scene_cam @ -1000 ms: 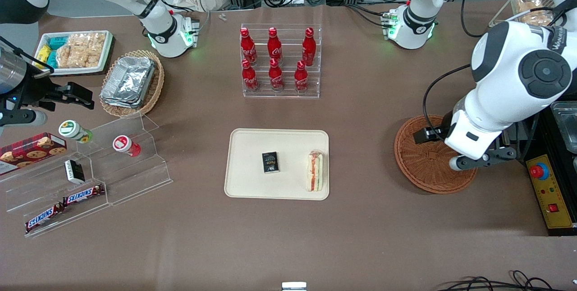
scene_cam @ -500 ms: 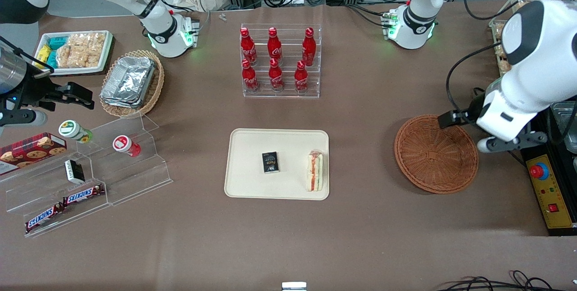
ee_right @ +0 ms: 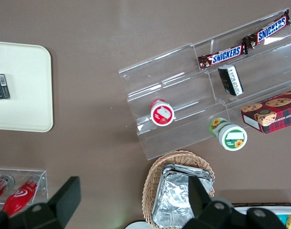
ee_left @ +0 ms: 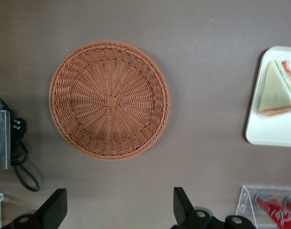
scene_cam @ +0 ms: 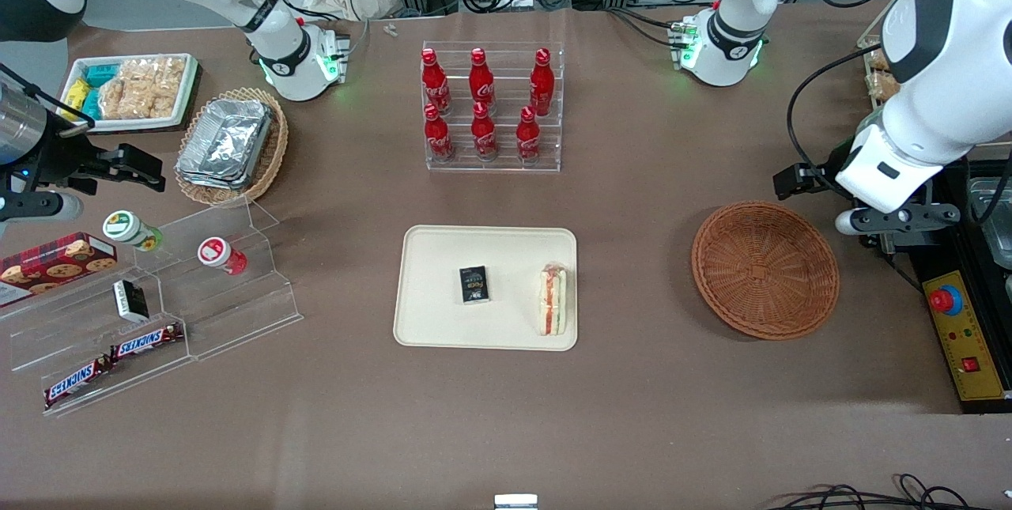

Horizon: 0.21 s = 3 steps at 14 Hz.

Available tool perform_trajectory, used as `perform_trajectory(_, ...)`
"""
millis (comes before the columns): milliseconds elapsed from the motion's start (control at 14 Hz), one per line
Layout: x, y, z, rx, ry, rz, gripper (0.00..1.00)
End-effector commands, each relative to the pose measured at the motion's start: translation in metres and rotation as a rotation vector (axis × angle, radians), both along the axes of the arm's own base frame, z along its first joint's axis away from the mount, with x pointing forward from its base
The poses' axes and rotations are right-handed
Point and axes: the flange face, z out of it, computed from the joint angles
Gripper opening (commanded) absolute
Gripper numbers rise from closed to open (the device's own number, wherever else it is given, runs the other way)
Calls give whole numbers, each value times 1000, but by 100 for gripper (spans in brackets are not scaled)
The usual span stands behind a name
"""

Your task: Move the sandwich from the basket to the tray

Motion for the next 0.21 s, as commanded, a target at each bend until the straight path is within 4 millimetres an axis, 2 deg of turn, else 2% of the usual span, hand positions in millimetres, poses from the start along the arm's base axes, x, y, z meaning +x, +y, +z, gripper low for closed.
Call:
perform_trajectory(0,28,-1,8,-16,86,-79,100)
perform_trajectory(143,31,1,8,-9,98,-95,100)
